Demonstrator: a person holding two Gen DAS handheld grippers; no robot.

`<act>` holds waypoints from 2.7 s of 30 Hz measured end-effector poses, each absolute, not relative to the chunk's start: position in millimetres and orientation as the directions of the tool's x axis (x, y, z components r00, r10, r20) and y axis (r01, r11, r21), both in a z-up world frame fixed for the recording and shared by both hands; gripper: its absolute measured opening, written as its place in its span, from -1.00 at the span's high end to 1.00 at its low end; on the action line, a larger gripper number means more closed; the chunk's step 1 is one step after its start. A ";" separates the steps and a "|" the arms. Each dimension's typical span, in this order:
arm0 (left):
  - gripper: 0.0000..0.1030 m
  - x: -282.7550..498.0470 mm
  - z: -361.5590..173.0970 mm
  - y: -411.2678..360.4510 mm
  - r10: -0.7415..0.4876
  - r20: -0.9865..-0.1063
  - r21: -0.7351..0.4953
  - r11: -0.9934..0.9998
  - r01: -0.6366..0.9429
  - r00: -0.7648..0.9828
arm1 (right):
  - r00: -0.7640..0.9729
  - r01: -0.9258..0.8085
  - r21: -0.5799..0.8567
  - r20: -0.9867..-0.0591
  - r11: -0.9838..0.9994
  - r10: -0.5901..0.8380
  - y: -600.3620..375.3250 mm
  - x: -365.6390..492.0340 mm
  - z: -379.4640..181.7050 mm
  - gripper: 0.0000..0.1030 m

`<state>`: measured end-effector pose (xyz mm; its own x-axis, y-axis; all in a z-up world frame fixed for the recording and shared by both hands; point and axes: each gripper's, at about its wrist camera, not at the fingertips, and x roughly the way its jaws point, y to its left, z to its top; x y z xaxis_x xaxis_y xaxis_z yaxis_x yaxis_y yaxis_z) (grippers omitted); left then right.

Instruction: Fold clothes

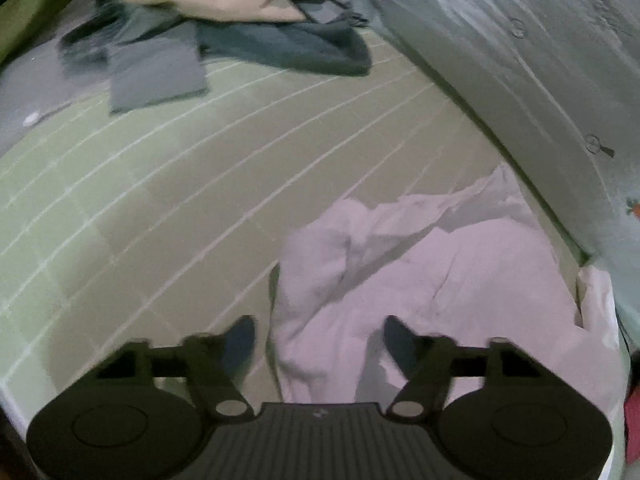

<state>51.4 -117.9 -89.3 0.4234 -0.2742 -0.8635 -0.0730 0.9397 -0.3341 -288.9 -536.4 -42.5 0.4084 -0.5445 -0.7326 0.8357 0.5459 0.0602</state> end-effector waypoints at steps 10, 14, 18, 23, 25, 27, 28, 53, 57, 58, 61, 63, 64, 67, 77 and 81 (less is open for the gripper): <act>0.85 76.3 -85.9 -80.9 -0.245 -0.843 -0.326 0.941 -0.093 0.479 | 0.349 0.887 0.053 -0.728 0.459 -0.590 -498.4 -281.7 -34.5 -0.65; 0.85 89.2 -77.4 -45.4 -0.196 -0.833 -0.299 0.946 -0.122 0.518 | 0.350 0.893 0.063 -0.718 0.445 -0.601 -485.4 -276.6 -31.7 -0.65; 0.85 93.8 -73.0 -9.3 -0.083 -0.835 -0.212 0.961 -0.179 0.544 | 0.401 0.868 0.082 -0.700 0.490 -0.591 -474.0 -272.5 -28.0 -0.69; 0.71 79.1 -73.0 5.2 -0.017 -0.854 -0.139 0.971 -0.195 0.520 | 0.469 0.820 0.069 -0.649 0.568 -0.599 -461.9 -264.3 -16.3 -0.69; 0.59 68.0 -68.2 0.9 0.000 -0.850 -0.116 0.976 -0.186 0.526 | 0.476 0.814 0.042 -0.619 0.579 -0.625 -464.0 -261.9 -9.1 -0.69; 0.32 58.3 -64.2 -5.5 -0.002 -0.848 -0.115 0.977 -0.180 0.530 | 0.476 0.813 0.015 -0.594 0.582 -0.649 -468.4 -259.4 -3.2 -0.71; 0.27 51.4 -61.6 -10.7 -0.008 -0.844 -0.120 0.977 -0.174 0.537 | 0.468 0.814 -0.004 -0.588 0.581 -0.660 -472.0 -257.4 -2.2 -0.72; -0.25 -79.0 -61.1 -226.7 -0.088 -0.855 -0.071 0.996 0.053 0.511 | 0.206 0.817 -0.268 -0.691 0.510 -0.693 -652.6 -366.7 -51.2 0.72; -0.36 -93.2 -60.7 -244.6 -0.079 -0.859 -0.048 0.996 0.073 0.507 | 0.202 0.830 -0.235 -0.718 0.505 -0.666 -676.9 -384.7 -62.3 0.00; -0.37 -94.6 -60.6 -248.1 -0.073 -0.860 -0.042 0.996 0.074 0.505 | 0.233 0.831 -0.204 -0.718 0.518 -0.656 -679.3 -386.7 -62.5 -0.20; -0.41 -98.3 -59.9 -253.5 -0.054 -0.863 -0.022 0.997 0.069 0.503 | 0.294 0.821 -0.131 -0.738 0.556 -0.608 -688.0 -382.4 -69.0 -0.41; -0.52 -100.7 -58.2 -255.5 -0.040 -0.864 -0.009 0.998 0.065 0.503 | 0.306 0.818 -0.104 -0.754 0.566 -0.581 -690.0 -375.0 -73.6 -0.41; -0.53 -101.6 -57.1 -255.8 -0.033 -0.864 -0.002 0.998 0.062 0.503 | 0.312 0.818 -0.089 -0.762 0.569 -0.568 -689.7 -370.7 -75.1 -0.41; -0.54 -101.9 -50.4 -252.9 -0.011 -0.861 0.016 0.999 0.050 0.508 | 0.331 0.813 -0.048 -0.782 0.580 -0.528 -688.1 -357.9 -79.5 -0.49; -0.68 -71.9 -29.7 -220.3 0.066 -0.850 0.078 0.997 0.001 0.523 | 0.467 0.709 -0.014 -0.740 0.705 -0.485 -668.0 -290.2 -73.3 -1.00; -0.73 -45.3 -25.2 -204.4 0.074 -0.840 0.086 0.996 -0.003 0.538 | 0.519 0.700 0.038 -0.713 0.713 -0.471 -657.7 -258.7 -64.7 -1.00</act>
<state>-45.3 -204.4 -25.2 0.5378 0.0740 -0.8398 -0.0026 0.9963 0.0862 -258.7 -657.7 -64.7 0.5189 -0.4714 -0.7131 0.7003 0.7128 0.0383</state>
